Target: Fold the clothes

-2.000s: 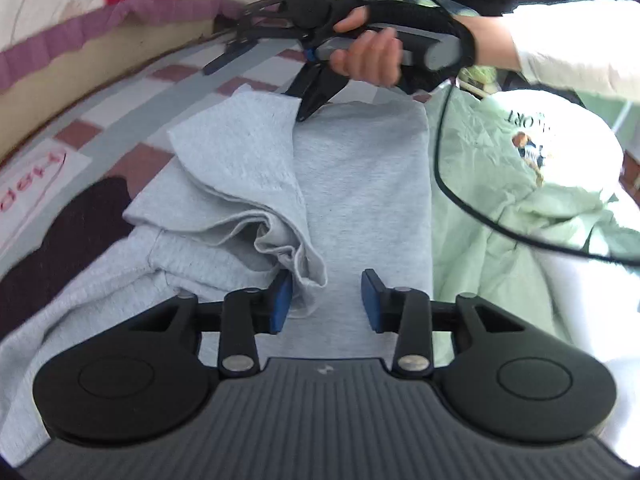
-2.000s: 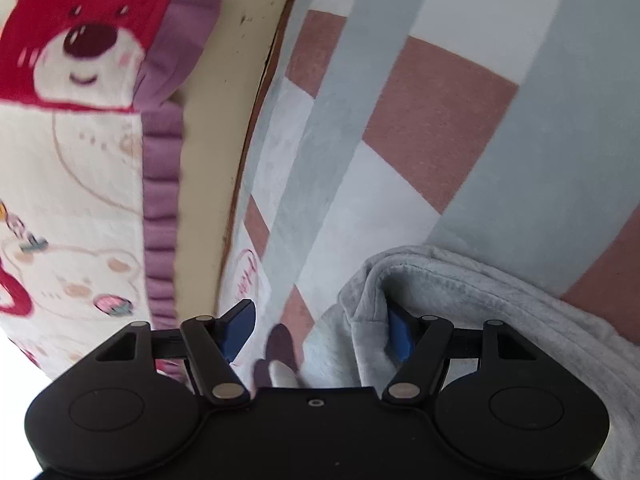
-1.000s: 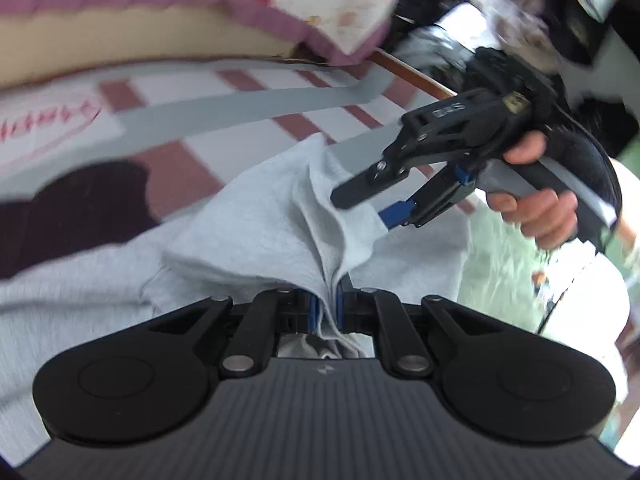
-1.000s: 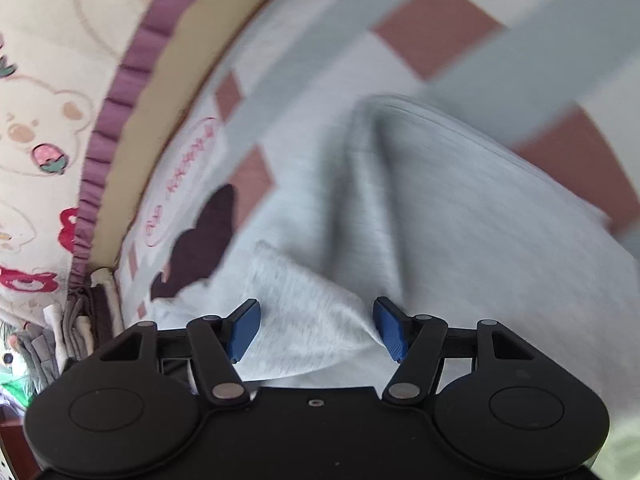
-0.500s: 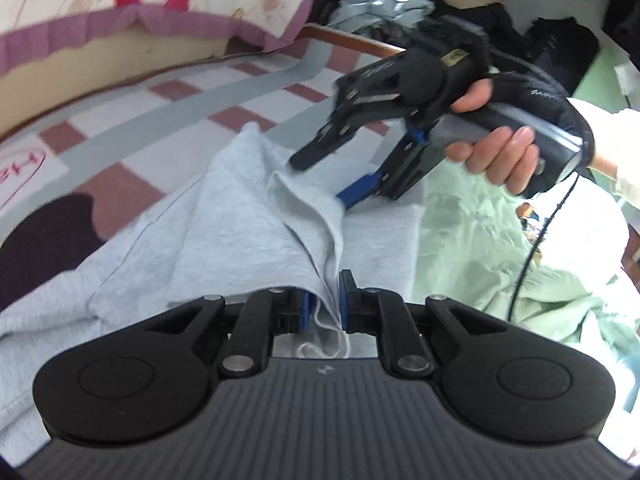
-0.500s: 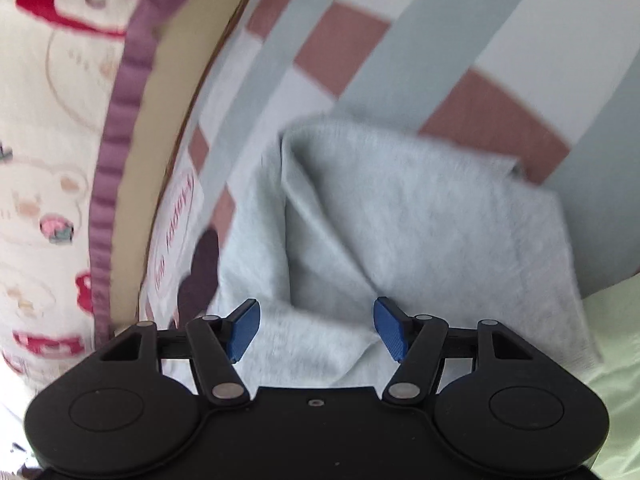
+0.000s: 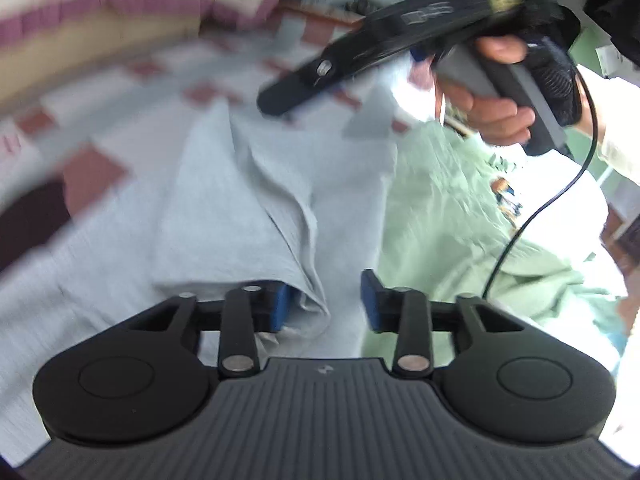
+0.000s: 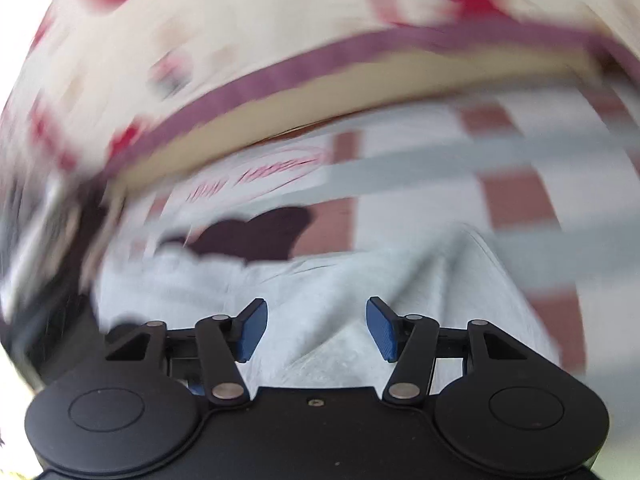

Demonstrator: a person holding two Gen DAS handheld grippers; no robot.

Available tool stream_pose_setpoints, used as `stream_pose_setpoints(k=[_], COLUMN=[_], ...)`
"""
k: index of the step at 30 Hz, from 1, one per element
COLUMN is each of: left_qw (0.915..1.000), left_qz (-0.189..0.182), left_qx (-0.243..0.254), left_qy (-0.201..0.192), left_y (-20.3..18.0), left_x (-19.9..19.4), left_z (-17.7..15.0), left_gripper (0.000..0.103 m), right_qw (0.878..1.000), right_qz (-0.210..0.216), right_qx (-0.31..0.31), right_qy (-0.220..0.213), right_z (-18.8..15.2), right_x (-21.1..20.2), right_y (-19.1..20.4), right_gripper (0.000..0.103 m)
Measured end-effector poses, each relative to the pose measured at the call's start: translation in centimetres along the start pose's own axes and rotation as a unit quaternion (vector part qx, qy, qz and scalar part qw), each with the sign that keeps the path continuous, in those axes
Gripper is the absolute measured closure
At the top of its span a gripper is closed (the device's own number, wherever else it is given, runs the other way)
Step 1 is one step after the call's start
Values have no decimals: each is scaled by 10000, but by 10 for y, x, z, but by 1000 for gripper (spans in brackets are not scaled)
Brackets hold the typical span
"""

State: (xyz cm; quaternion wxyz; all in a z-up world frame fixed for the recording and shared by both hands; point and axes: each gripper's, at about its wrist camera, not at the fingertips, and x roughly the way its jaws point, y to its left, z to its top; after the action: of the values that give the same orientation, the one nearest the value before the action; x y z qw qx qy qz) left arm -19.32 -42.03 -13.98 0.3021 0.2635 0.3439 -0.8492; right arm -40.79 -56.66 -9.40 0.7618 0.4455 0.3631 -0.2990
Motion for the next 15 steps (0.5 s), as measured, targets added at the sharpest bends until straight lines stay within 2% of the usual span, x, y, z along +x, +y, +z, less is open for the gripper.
stream_pose_setpoints(k=[3,7,9,11,14,15], left_qw=[9991,9976,9972,9972,9980,9983], left_qz=[-163,-287,-286,-264,-170,-116], left_qx=[-384,-634,-687,-703,-615,-572], left_qy=[5,-4,9,11,-19,-75], left_y=[11,18,21,22,21,20], left_x=[-2,-7,-8,-13,-20,-23], left_z=[-3,-1,-1,-2,2,5], left_gripper=[61,61,61,61,60,58], right_qw=[9970,9836,9765,9579,9263,9249], right_qz=[53,123,397,470,4,-127], right_qx=[-764,-1776,-2048,-2668,-3491,-3521], right_qy=[127,296,541,951,1417,1431], right_z=[3,6,4,-11,-36,-40], right_x=[5,13,12,0,-24,-31], right_y=[12,29,34,48,67,65], right_gripper=[42,45,97,97,97,97])
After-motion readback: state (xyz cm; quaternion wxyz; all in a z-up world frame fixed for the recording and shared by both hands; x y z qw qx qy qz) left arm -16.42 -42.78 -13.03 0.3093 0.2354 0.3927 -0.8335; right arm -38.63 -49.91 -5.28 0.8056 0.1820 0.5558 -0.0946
